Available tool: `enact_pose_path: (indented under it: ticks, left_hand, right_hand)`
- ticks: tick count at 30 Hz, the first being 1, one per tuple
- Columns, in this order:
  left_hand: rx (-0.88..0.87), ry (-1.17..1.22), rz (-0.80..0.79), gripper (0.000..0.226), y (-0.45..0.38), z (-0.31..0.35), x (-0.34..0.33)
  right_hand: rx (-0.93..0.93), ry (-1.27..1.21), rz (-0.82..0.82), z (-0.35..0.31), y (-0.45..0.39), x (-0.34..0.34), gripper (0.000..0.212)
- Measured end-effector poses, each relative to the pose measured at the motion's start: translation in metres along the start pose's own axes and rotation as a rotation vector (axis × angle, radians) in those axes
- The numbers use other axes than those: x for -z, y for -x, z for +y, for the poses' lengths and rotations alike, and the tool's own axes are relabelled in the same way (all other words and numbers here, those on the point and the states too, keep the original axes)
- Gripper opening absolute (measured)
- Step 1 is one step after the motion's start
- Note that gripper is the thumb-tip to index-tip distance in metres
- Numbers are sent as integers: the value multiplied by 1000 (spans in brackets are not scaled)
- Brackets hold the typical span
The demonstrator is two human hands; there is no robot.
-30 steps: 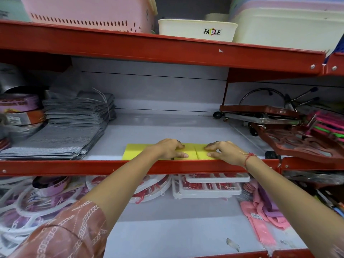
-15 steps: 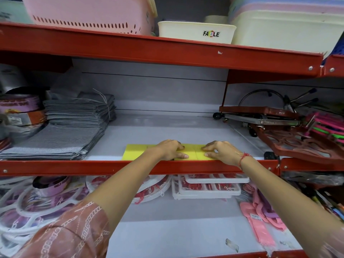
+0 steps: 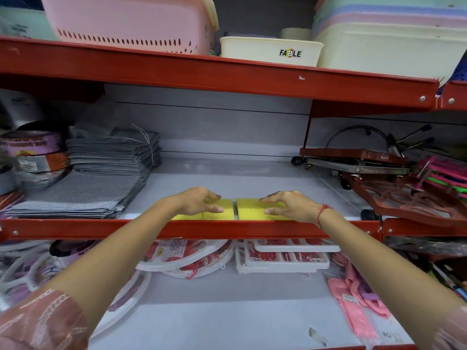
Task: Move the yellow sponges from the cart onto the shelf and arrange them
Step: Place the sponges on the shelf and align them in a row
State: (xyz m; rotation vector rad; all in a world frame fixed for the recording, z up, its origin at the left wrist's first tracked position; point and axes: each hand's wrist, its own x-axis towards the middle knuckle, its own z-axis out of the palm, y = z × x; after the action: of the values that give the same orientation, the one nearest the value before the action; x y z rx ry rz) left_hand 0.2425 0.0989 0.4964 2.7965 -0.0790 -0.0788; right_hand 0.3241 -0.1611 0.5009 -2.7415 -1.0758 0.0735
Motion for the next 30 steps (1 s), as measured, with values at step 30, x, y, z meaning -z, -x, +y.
enact_pose_path:
  ticks: [30]
  left_hand:
    - [43, -138, 11, 57, 13, -6, -5]
  right_hand:
    - [-14, 83, -47, -18, -16, -11, 48]
